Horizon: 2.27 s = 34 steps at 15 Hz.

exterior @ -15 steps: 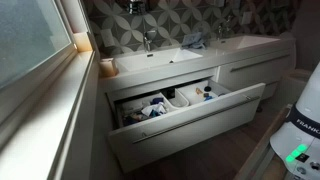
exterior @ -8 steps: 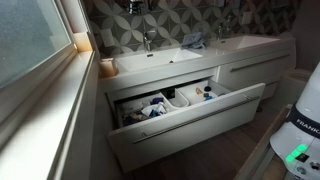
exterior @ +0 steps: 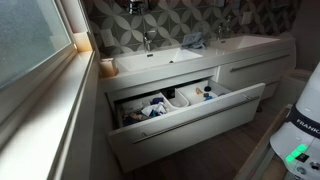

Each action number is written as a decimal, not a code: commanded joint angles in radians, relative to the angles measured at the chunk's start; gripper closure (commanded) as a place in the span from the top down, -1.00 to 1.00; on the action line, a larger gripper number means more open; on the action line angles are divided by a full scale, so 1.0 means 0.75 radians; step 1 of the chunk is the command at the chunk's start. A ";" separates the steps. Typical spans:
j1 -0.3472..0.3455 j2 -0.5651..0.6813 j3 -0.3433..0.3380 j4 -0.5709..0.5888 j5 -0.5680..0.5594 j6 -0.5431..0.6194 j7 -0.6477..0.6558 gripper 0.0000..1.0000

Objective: Put the black object on the top of the sink

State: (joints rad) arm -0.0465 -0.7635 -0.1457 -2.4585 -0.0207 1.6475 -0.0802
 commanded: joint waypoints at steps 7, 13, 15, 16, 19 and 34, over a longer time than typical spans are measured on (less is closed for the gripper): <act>0.018 0.152 -0.004 0.085 0.045 0.143 -0.039 1.00; 0.040 0.448 -0.016 0.239 0.159 0.475 -0.063 1.00; 0.040 0.550 -0.022 0.294 0.182 0.585 -0.107 1.00; 0.037 0.595 -0.026 0.320 0.194 0.623 -0.126 1.00; 0.033 0.726 -0.049 0.397 0.237 0.712 -0.228 1.00; -0.014 0.935 -0.036 0.463 0.294 0.936 -0.438 1.00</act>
State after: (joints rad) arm -0.0404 -0.0895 -0.1921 -2.1293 0.1791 2.3181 -0.4080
